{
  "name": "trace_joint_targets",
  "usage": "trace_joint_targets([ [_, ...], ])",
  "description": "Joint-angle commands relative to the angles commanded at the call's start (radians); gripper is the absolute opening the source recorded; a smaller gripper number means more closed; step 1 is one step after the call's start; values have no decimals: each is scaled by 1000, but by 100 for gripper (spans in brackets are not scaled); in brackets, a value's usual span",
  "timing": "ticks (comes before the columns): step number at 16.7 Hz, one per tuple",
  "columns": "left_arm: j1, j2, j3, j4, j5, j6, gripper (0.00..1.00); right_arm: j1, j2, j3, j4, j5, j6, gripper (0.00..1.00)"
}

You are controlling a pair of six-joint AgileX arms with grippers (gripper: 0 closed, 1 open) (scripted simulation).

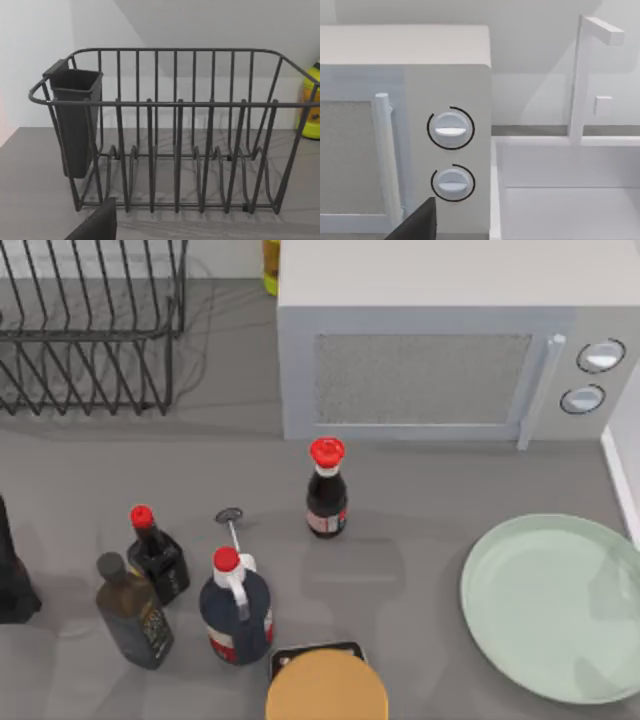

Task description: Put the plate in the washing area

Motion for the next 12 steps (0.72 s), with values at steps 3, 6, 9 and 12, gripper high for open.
trace_joint_targets([
  [3,0,0,0,0,0,0,100,41,95,88,-71,0,42,100],
  [6,0,0,0,0,0,0,100,113,285,243,-196,0,115,100],
  [9,0,0,0,0,0,0,100,204,551,439,-354,0,208,100],
  [12,0,0,0,0,0,0,100,304,858,655,-528,0,311,100],
])
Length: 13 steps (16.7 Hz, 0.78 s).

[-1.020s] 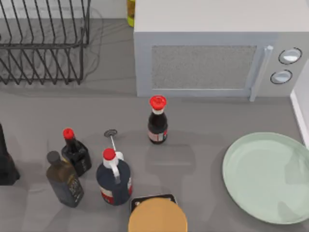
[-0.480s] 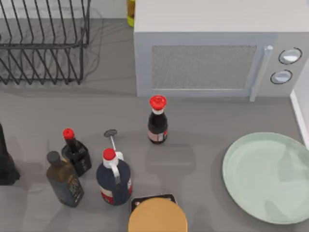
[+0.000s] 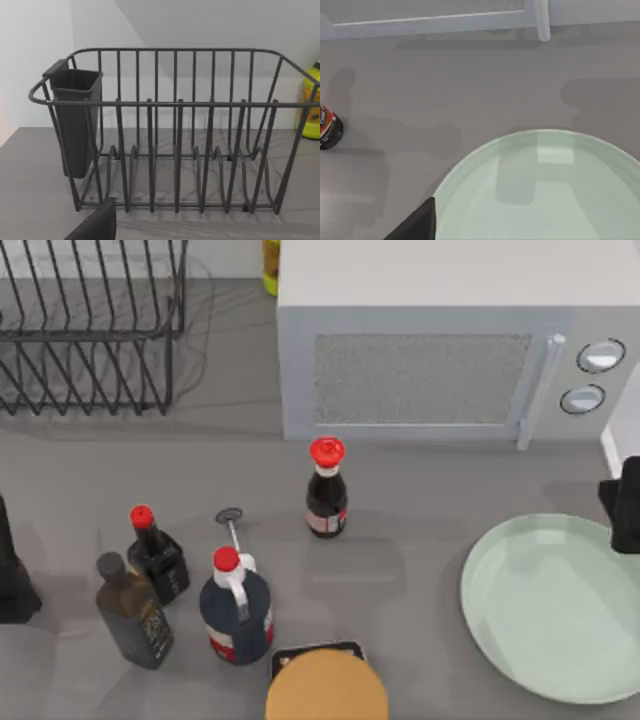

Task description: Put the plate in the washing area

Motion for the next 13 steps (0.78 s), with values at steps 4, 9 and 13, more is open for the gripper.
trace_joint_targets([
  [4,0,0,0,0,0,0,100,130,411,281,-226,0,133,100],
  [9,0,0,0,0,0,0,100,255,810,554,-444,0,261,100],
  [13,0,0,0,0,0,0,100,304,951,657,-529,0,311,100],
])
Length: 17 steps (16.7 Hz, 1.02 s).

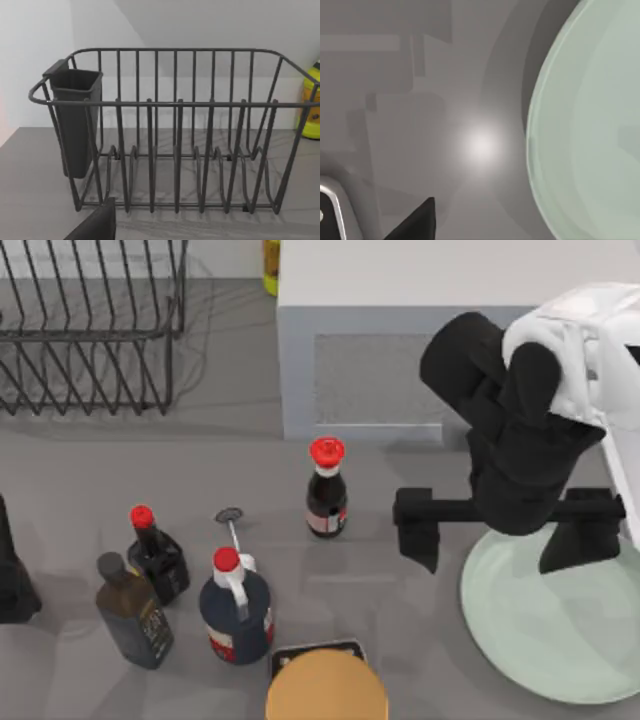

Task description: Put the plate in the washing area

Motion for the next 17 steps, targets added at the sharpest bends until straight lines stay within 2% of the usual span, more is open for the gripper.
trace_joint_targets([
  [7,0,0,0,0,0,0,100,-1,16,-9,14,0,2,100],
  [14,0,0,0,0,0,0,100,4,144,-167,321,1,6,100],
  [17,0,0,0,0,0,0,100,5,178,-207,378,1,8,100],
])
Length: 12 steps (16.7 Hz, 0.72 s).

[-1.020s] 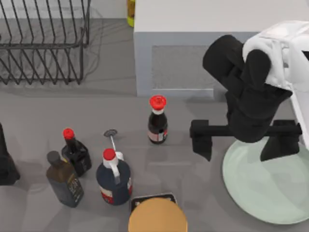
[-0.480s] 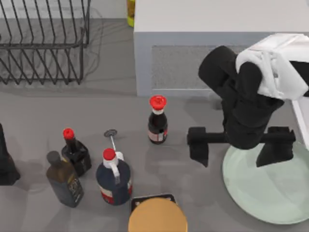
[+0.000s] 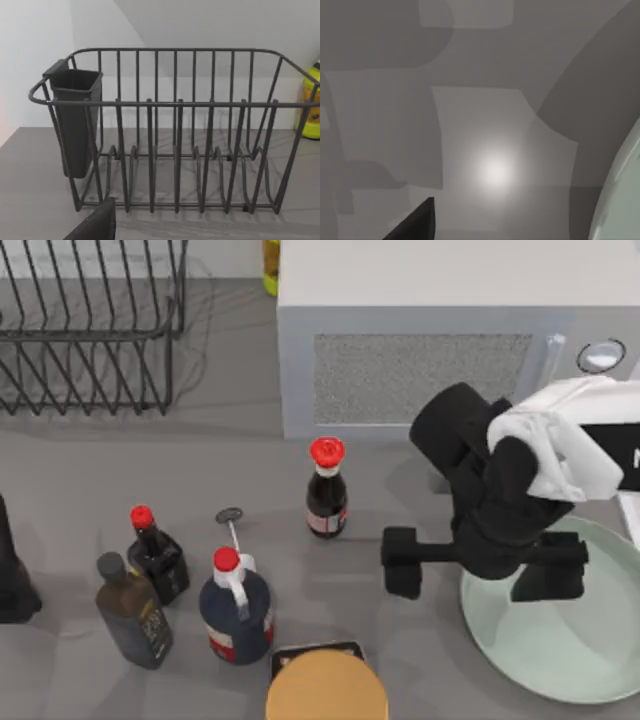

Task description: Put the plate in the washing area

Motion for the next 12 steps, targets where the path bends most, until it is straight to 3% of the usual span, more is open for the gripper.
trace_joint_targets([
  [3,0,0,0,0,0,0,100,0,0,0,0,0,0,100],
  [12,0,0,0,0,0,0,100,0,0,0,0,0,0,32],
])
